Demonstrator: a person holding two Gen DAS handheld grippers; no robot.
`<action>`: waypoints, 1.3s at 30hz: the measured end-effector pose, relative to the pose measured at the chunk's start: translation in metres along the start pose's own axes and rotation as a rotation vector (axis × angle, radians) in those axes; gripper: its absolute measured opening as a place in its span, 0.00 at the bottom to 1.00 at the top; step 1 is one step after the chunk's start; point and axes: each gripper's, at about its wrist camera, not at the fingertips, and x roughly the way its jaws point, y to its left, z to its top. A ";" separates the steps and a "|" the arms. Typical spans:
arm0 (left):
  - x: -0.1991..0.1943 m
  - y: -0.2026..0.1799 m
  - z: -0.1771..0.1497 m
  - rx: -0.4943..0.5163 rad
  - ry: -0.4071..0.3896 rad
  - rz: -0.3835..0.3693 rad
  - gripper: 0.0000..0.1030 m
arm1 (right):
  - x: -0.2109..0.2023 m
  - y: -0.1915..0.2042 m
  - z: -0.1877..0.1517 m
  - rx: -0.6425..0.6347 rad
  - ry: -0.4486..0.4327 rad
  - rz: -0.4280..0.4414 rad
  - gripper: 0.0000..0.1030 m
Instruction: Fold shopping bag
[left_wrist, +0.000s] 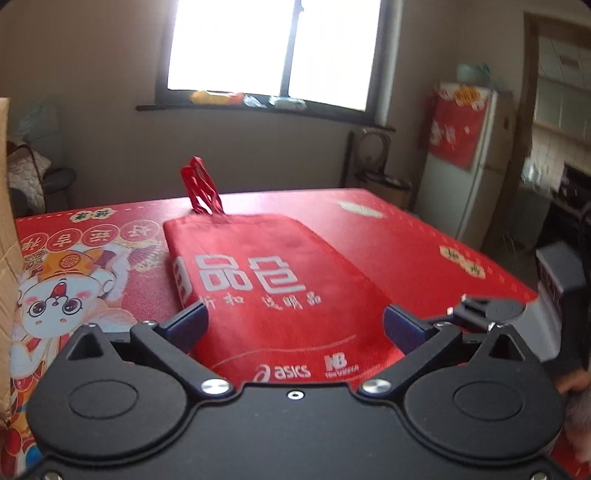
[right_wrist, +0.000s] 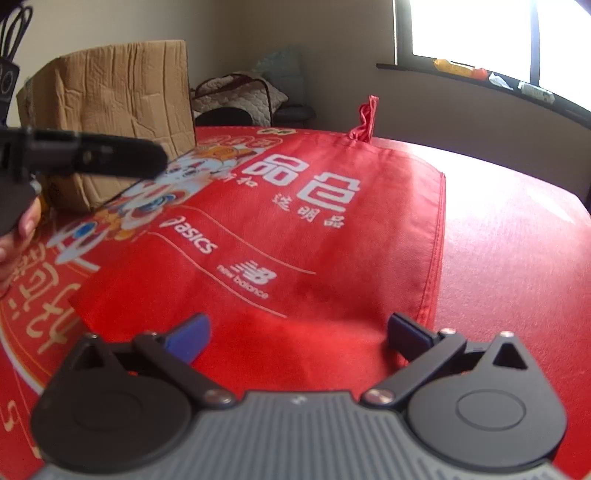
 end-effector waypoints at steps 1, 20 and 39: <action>0.002 -0.002 0.001 0.007 0.010 -0.029 0.99 | 0.001 0.002 0.000 -0.011 0.003 -0.008 0.99; 0.049 0.021 -0.051 0.016 0.171 -0.057 0.99 | 0.004 0.003 0.003 -0.021 0.008 -0.012 0.99; 0.011 0.013 -0.064 0.111 0.156 0.094 0.99 | 0.004 0.006 0.000 -0.026 0.009 -0.011 0.99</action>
